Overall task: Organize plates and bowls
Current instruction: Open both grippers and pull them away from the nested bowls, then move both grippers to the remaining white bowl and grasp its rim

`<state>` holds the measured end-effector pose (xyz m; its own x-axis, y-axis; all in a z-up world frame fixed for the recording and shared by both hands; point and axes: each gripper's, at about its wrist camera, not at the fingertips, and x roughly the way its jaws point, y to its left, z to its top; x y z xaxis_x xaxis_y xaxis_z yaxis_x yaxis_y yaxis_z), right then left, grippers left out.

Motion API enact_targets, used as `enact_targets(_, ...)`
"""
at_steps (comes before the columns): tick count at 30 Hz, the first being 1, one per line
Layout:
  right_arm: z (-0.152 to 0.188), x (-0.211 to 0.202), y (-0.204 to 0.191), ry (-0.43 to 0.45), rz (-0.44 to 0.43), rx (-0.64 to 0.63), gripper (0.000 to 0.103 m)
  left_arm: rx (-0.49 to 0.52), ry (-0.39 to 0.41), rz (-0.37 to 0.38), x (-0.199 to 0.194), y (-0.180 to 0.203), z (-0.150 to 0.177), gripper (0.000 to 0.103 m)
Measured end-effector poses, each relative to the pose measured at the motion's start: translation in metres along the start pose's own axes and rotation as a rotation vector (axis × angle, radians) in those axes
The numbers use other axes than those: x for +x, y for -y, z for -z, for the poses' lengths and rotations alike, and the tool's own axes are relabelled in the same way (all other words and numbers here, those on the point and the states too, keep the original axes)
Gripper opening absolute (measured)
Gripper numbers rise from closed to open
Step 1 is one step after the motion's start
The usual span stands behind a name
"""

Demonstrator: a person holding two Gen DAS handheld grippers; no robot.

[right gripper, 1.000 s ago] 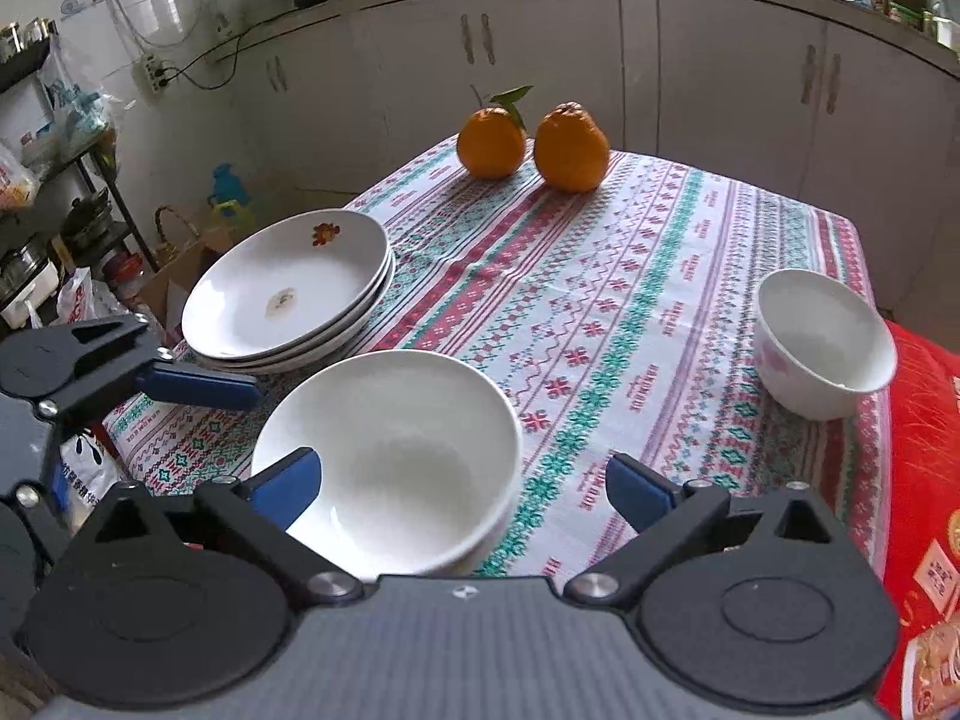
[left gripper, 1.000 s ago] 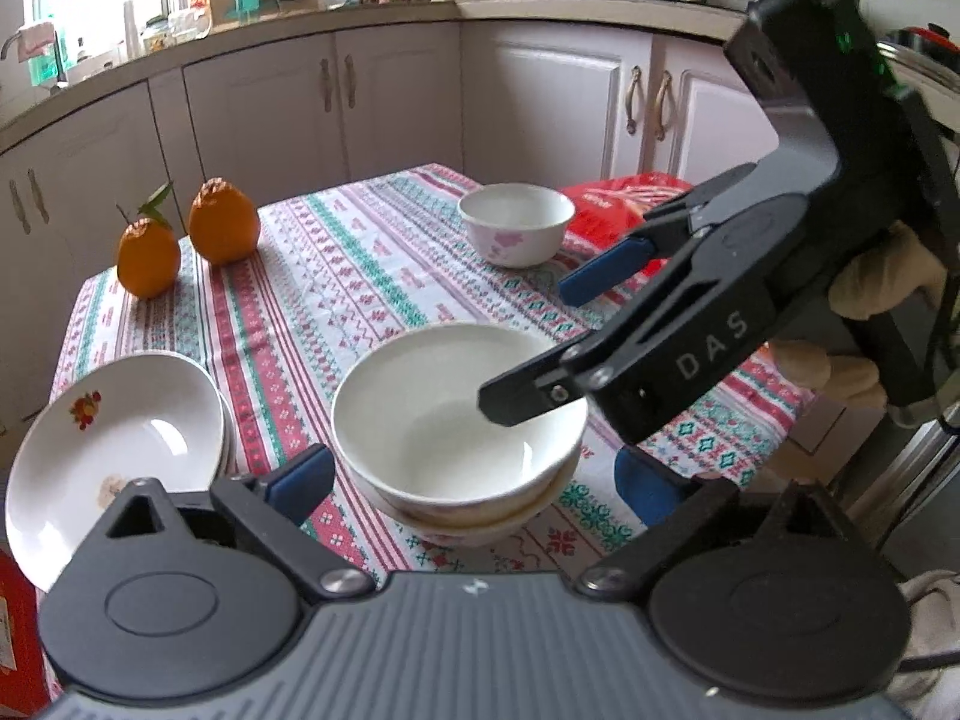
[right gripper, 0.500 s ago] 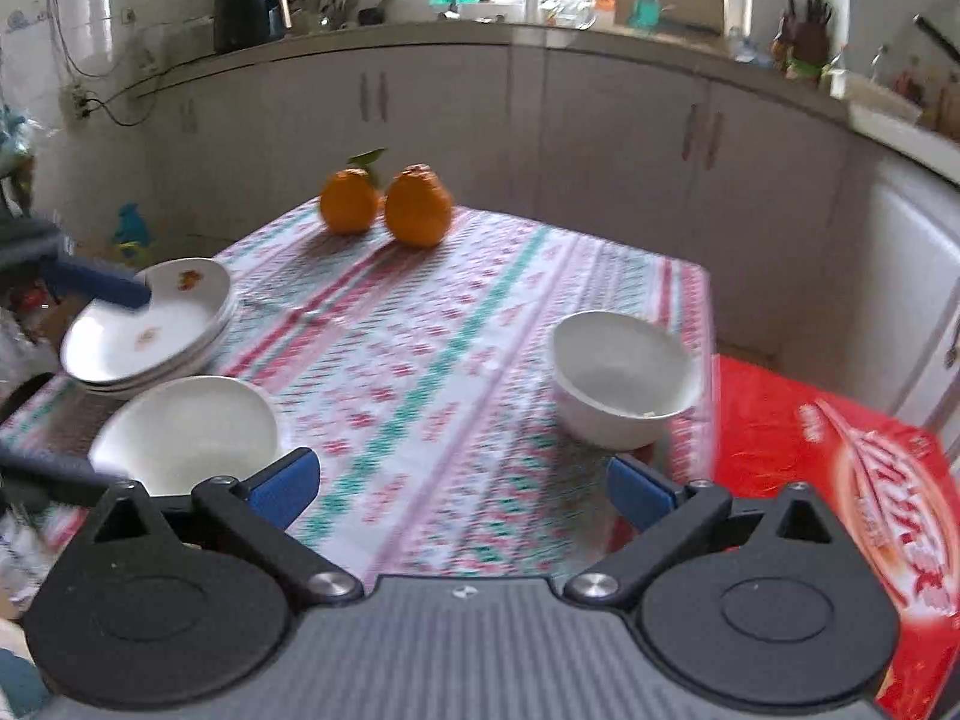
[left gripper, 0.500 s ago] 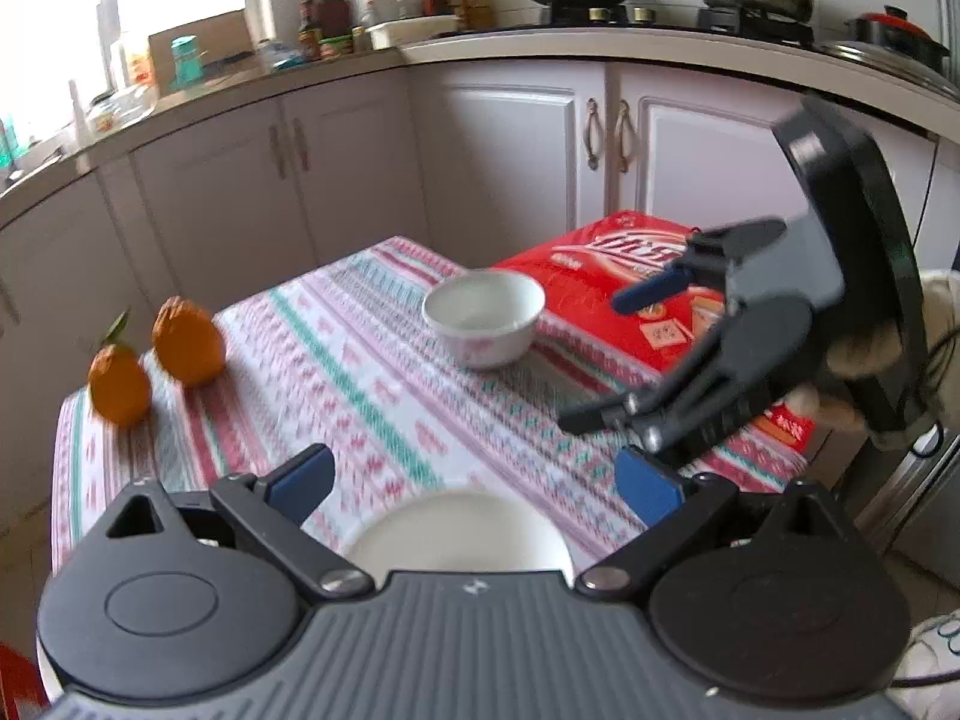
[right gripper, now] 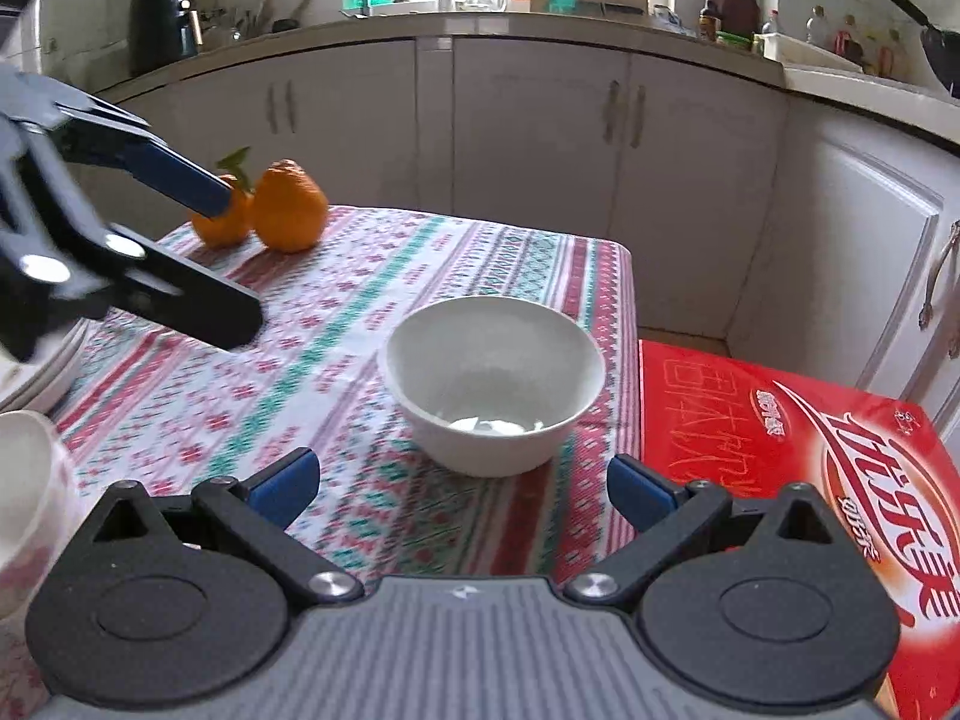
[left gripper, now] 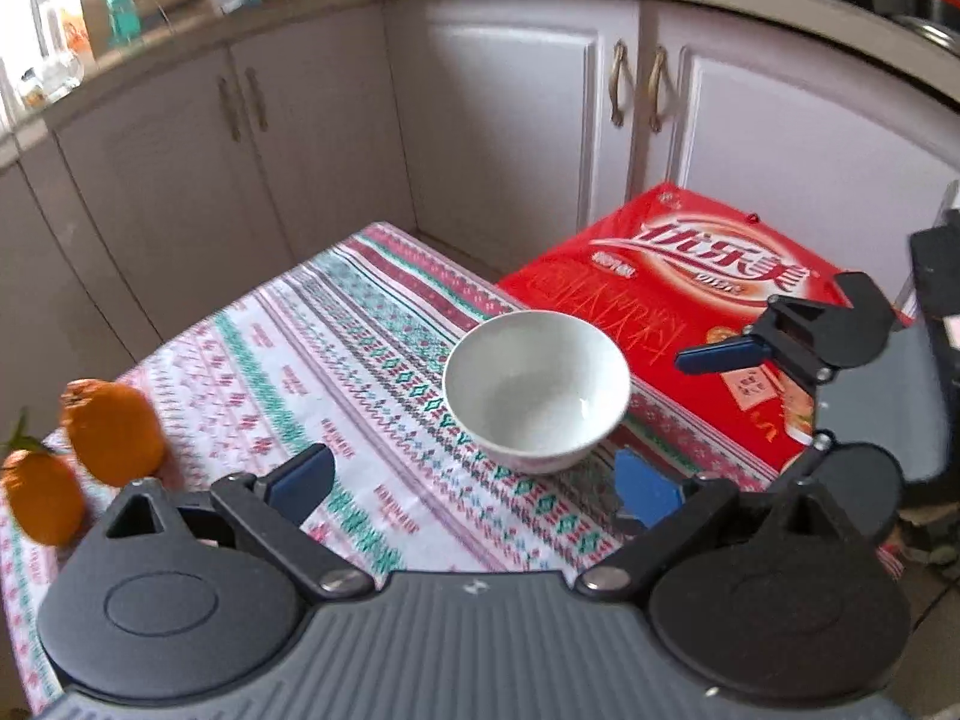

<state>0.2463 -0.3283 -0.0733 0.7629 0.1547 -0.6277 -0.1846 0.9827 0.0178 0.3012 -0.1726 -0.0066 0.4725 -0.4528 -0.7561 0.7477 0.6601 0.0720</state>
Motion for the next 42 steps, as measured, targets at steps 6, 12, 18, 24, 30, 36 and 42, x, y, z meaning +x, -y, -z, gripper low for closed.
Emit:
enact_targets(6,-0.004,0.019,0.011,0.002,-0.034,-0.008,0.103,-0.011,-0.065,0.084,0.052,-0.007,-0.018,0.096)
enact_targets(12,-0.008,0.036,0.011,0.003,-0.044,-0.058,0.1,-0.068,-0.1,0.13,0.086,-0.016,-0.034,0.08)
enact_targets(18,-0.007,0.04,0.013,0.006,-0.047,-0.061,0.091,-0.088,-0.115,0.15,0.101,-0.02,-0.039,0.065)
enact_targets(24,-0.006,0.037,0.015,0.008,-0.046,-0.067,0.089,-0.086,-0.124,0.162,0.107,-0.019,-0.042,0.061)
enact_targets(30,-0.007,0.039,0.016,0.007,-0.048,-0.062,0.089,-0.079,-0.142,0.165,0.113,-0.016,-0.043,0.057)
enact_targets(36,-0.008,0.035,0.015,-0.002,-0.048,-0.07,0.089,-0.062,-0.154,0.162,0.109,-0.013,-0.043,0.057)
enact_targets(42,-0.013,0.023,0.011,-0.003,-0.06,-0.074,0.089,-0.055,-0.147,0.159,0.095,-0.011,-0.041,0.057)
